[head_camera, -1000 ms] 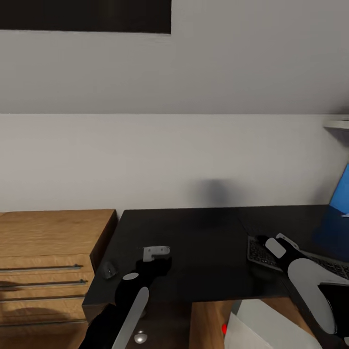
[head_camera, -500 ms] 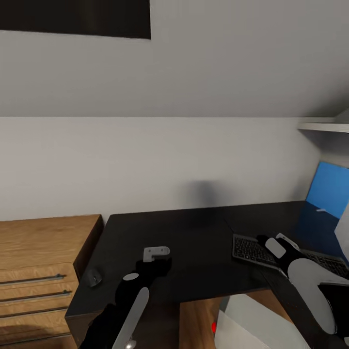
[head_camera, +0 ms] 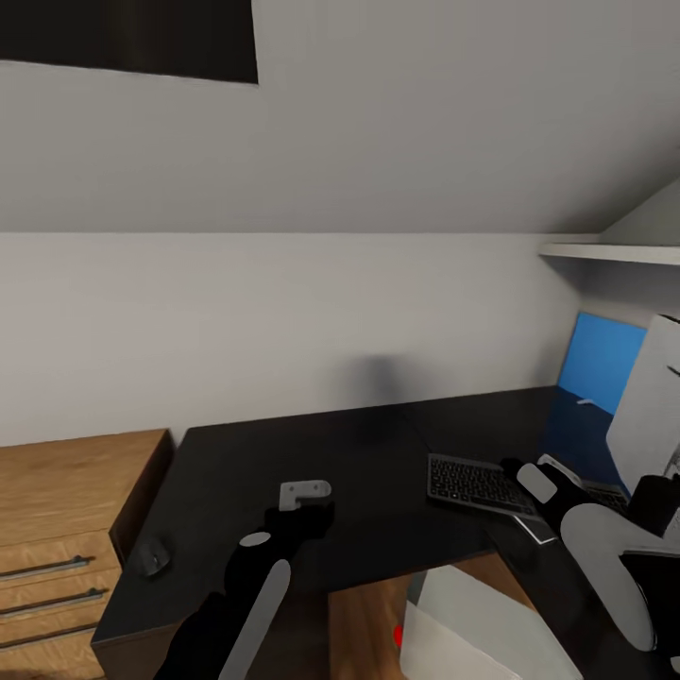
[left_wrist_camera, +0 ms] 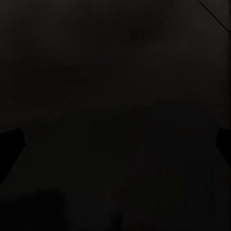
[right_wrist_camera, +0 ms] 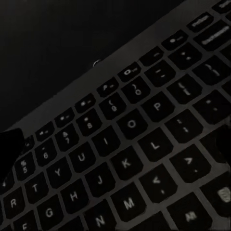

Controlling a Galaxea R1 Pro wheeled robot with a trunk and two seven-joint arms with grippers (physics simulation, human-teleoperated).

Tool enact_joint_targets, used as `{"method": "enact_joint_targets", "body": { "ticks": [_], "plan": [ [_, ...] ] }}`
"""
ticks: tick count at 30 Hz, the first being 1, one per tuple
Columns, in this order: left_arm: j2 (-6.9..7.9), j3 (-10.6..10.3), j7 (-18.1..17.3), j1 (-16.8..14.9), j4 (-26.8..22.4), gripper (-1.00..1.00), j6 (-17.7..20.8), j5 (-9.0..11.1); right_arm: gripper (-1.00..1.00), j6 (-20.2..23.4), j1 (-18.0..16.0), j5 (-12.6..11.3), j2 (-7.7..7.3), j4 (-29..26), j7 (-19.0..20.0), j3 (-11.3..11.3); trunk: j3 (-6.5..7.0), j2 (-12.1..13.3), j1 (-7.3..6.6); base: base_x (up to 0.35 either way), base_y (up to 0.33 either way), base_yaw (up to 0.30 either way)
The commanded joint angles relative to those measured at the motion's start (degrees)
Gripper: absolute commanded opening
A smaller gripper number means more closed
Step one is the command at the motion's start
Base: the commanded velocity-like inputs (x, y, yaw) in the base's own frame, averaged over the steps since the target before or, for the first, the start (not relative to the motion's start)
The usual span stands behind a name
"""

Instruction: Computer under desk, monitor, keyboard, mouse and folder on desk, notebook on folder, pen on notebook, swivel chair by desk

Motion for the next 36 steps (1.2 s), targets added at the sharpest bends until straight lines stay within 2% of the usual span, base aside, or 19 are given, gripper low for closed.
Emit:
{"method": "enact_joint_targets", "body": {
  "ticks": [1, 16, 24, 36],
  "plan": [
    [0.01, -0.07, 0.55, -0.05, -0.07, 1.00, 0.13, 0.61, 1.00, 0.42, -0.02, 0.01, -0.01, -0.15, -0.29, 0.04, -0.04, -0.04, 0.00, 0.000, 0.000, -0.105],
    [0.01, -0.07, 0.55, -0.05, -0.07, 1.00, 0.10, 0.61, 1.00, 0.33, -0.03, 0.06, -0.01, -0.12, -0.25, 0.13, 0.03, -0.04, 0.00, 0.001, 0.000, -0.017],
    [0.01, -0.10, 0.47, -0.05, -0.07, 1.00, 0.08, 0.61, 1.00, 0.38, -0.02, 0.05, -0.01, -0.23, -0.40, 0.12, 0.03, -0.04, 0.00, 0.171, 0.000, 0.000],
    [0.01, -0.10, 0.47, -0.05, -0.07, 1.00, 0.11, 0.61, 1.00, 0.42, -0.02, 0.10, -0.01, -0.24, -0.44, 0.04, -0.28, -0.04, 0.00, 0.012, 0.000, 0.000]
  ]
}}
